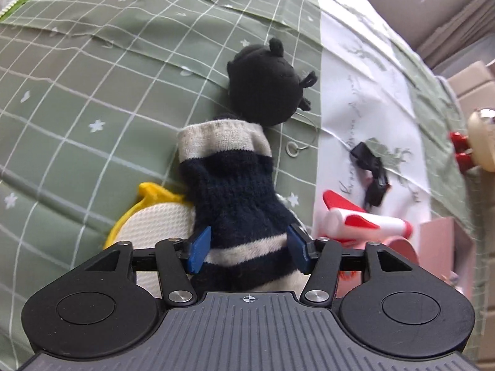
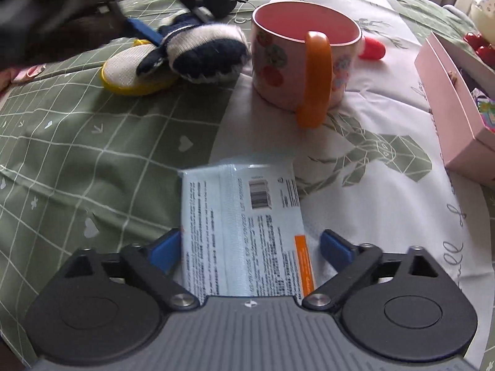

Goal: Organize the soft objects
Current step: 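Grasp the white packet with the right gripper while the left reaches toward the panda plush, then lift the striped knit plush with the left gripper while the right holds the white packet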

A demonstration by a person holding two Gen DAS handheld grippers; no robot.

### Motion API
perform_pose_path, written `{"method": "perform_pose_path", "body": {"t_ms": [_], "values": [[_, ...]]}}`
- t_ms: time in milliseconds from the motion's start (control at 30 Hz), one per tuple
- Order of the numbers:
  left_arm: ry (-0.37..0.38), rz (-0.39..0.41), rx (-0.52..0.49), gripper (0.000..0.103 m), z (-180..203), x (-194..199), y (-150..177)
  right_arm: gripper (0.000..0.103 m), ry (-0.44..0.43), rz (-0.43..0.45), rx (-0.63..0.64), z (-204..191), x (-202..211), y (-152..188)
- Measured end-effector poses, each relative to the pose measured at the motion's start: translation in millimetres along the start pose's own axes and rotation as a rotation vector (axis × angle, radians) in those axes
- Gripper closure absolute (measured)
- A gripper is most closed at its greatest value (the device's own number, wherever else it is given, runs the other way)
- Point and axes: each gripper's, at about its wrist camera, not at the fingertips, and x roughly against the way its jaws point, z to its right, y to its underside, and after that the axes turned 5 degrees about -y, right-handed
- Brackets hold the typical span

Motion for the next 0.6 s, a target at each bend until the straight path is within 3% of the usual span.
{"method": "perform_pose_path", "body": {"t_ms": [100, 167, 233, 300, 433, 600], "values": [[-0.052, 0.039, -0.136, 0.012, 26.2, -13.8, 1.5, 0.000, 0.000, 0.024, 0.019, -0.6, -1.4, 7.9], [-0.099, 0.036, -0.243, 0.003, 44.2, -23.4, 9.4, 0.000, 0.002, 0.041, 0.026, -1.2, -2.5, 11.8], [-0.115, 0.067, -0.278, 0.003, 47.6, -23.1, 15.2, 0.000, 0.002, 0.055, 0.029, 0.5, -2.6, 13.6], [-0.099, 0.066, -0.291, 0.005, 40.9, -21.2, 18.7, 0.000, 0.006, 0.066, 0.033, -0.3, -1.8, 15.1], [-0.088, 0.100, -0.397, 0.019, 28.6, -0.9, 37.3, 0.000, 0.013, 0.072, 0.034, -3.5, 1.0, 17.7], [-0.041, 0.064, -0.429, 0.034, -7.3, 33.9, 73.4, 0.000, 0.026, 0.071, 0.028, -5.1, 0.8, 18.7]]}}
